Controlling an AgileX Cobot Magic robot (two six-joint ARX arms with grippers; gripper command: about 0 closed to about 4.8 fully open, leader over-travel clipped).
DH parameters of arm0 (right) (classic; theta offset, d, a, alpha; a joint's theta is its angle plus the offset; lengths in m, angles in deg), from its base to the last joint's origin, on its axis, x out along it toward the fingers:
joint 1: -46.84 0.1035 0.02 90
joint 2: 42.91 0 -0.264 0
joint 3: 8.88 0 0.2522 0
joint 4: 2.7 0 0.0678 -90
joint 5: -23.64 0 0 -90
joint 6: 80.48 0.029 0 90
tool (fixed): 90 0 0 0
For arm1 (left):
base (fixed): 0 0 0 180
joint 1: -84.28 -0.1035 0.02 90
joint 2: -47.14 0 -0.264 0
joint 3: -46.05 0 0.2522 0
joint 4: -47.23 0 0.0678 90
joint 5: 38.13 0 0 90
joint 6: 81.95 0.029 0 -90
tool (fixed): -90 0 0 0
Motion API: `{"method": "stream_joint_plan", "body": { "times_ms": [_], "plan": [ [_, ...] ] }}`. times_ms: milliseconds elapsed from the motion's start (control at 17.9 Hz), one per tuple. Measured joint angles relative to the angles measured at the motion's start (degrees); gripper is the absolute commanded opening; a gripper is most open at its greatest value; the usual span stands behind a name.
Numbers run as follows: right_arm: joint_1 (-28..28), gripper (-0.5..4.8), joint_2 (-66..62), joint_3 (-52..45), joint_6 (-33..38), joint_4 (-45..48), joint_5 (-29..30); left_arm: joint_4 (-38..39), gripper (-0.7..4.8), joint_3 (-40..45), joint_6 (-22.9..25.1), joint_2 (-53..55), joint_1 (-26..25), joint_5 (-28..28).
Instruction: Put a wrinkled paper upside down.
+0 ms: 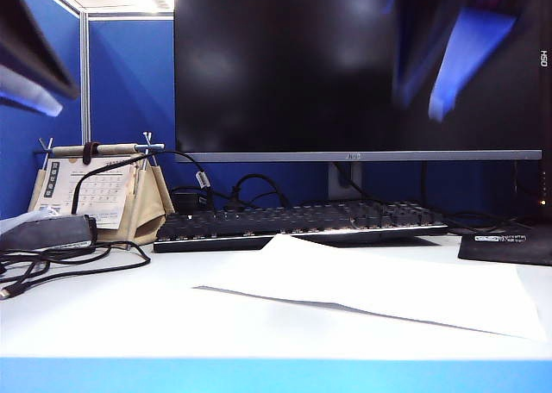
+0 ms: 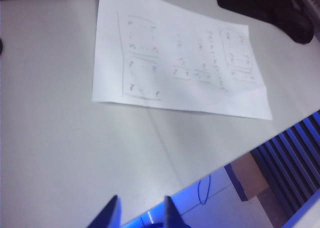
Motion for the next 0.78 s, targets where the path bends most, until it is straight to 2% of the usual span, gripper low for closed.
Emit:
{"method": "stream_joint_plan", "body": {
  "times_ms": [167,223,279,334,390,557,780],
  "plan": [
    [5.33,2.89,-8.83,0.11,-2.67,-6.69,-2.64,-1.36,1.20,0.00,0.07,-0.02,0.00,0.00],
    [7.19,3.43,-11.06,0.13,-2.89,-6.19,-5.25,-1.51,1.20,0.00,0.44,-0.02,0.00,0.00],
    [11.56,3.83,-13.60,0.31,-3.45,2.95,-9.94,-1.75,1.20,0.00,1.16,-0.02,0.00,0.02],
    [12.13,4.24,-14.69,0.31,-4.59,5.57,-11.45,-2.16,1.20,0.00,1.16,-0.02,-0.02,0.02],
    [13.46,4.24,-17.64,0.31,-5.79,8.00,-16.55,-3.26,1.20,0.00,1.25,0.00,-0.02,0.02],
    [15.56,4.22,-24.50,0.26,-6.01,9.66,-22.03,-4.55,1.20,0.00,1.29,0.00,-0.02,0.00],
    [17.90,4.18,-26.91,0.26,-5.97,10.80,-23.04,-4.74,1.20,0.00,1.29,0.00,0.00,0.00]
  ]
}}
